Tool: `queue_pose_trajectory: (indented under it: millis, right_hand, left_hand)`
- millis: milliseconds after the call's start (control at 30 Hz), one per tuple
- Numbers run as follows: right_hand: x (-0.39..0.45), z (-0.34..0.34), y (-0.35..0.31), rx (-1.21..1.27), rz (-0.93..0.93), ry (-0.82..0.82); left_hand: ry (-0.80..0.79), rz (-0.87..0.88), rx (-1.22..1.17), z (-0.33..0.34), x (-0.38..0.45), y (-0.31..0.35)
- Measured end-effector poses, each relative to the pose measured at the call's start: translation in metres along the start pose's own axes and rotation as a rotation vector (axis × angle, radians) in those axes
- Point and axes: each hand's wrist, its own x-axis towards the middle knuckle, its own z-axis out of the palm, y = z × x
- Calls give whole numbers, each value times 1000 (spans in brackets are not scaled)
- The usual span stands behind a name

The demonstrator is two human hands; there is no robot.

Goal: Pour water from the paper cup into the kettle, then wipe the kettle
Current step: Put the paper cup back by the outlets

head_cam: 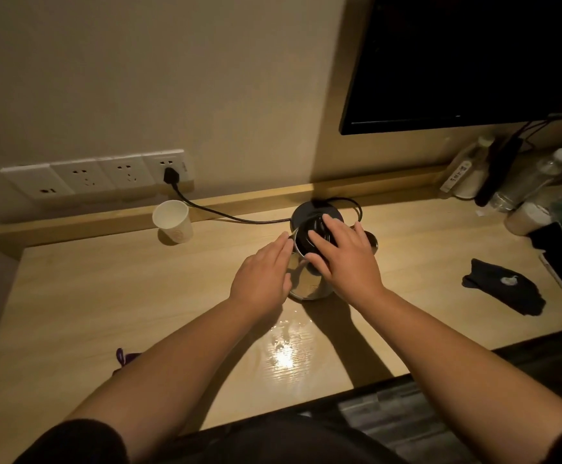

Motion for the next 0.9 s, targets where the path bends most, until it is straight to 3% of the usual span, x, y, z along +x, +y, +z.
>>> queue_pose_trajectory:
  millis: [200,600,900]
  right_hand:
    - [2,4,-2,-124,-42,-40]
    - [0,6,-3,-113,-49,-6]
    - [1,9,4,-118,-76,-71]
  left_hand:
    - [-1,-13,-12,2,0,1]
    - [-28,-20,-18,5,0,0]
    - [-40,-19,-14,-1,-6,-2]
